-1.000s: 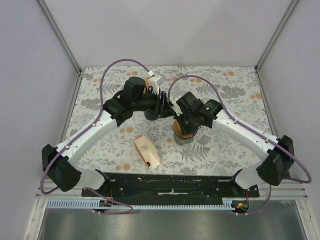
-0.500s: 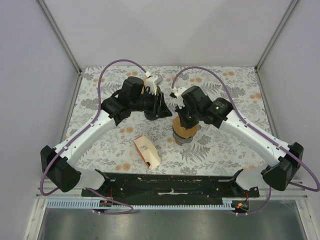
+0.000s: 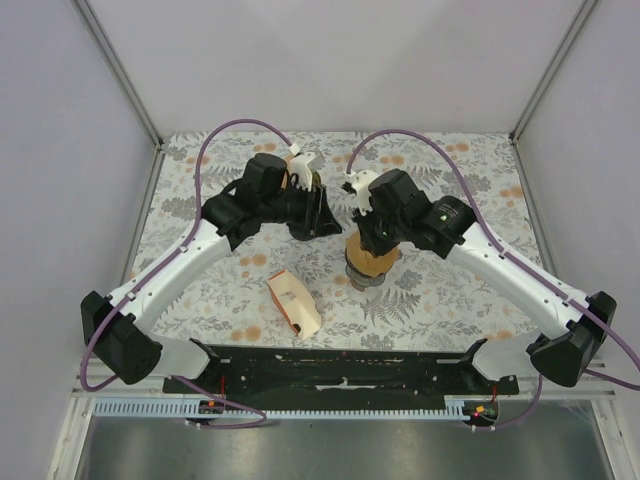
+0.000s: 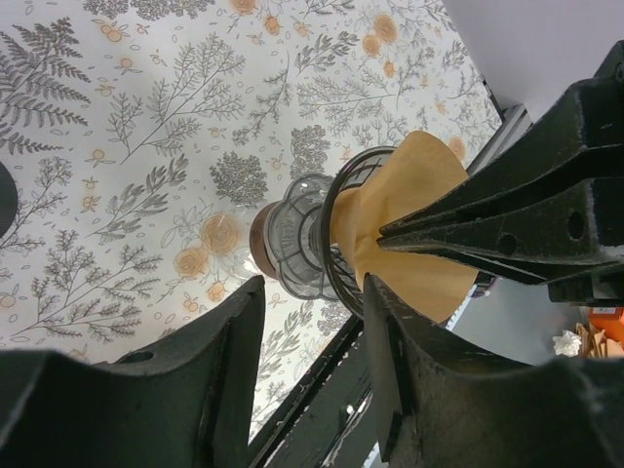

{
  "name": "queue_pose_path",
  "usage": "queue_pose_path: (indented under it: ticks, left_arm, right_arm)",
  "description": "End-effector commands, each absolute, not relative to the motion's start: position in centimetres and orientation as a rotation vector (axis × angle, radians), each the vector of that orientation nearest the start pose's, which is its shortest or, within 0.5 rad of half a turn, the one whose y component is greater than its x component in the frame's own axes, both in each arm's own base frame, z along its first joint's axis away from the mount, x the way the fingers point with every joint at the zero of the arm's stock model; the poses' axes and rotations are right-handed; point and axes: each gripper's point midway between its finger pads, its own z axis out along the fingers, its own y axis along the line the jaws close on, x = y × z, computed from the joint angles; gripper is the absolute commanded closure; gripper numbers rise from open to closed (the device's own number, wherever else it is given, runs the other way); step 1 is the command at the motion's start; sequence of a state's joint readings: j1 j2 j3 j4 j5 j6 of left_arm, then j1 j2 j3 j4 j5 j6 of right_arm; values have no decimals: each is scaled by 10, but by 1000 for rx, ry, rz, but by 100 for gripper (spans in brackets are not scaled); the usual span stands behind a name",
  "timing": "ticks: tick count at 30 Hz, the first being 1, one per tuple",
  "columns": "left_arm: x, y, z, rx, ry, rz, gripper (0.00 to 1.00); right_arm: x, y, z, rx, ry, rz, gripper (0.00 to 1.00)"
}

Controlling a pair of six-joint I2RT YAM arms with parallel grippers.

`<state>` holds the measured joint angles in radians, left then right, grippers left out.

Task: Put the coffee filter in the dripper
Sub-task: Place the coffee filter in the coffee dripper, then adjust the coffee filter in the coffee dripper.

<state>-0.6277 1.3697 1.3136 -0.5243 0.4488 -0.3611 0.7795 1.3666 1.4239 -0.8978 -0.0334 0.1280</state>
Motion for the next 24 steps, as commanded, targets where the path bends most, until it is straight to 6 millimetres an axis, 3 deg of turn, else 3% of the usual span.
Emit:
queue_pose_path:
  ticks: [1,6,12,16,19,24]
  left_arm:
    - [265,-289,292,626,2093,-986,48]
    - [277,-272,318,656,2016,-878,48]
    - [300,-243,341,703,1932,-635,47]
    - [332,-220,338,705,1918,-398,63]
    - [367,-199,334,659,1941,-239,79]
    - [409,-194,305,665,2004,-111,89]
  right_arm:
    - [234,255,277,-861,2171,513,94]
    - [226,263,319,-971,1989,502,76]
    - [230,268,338,-966,1920,485,61]
    - [237,263,333,-939,1929,440,58]
    - [239,258,329,-918,1943,434,58]
    - [238,248,324,-879,1953,436,57]
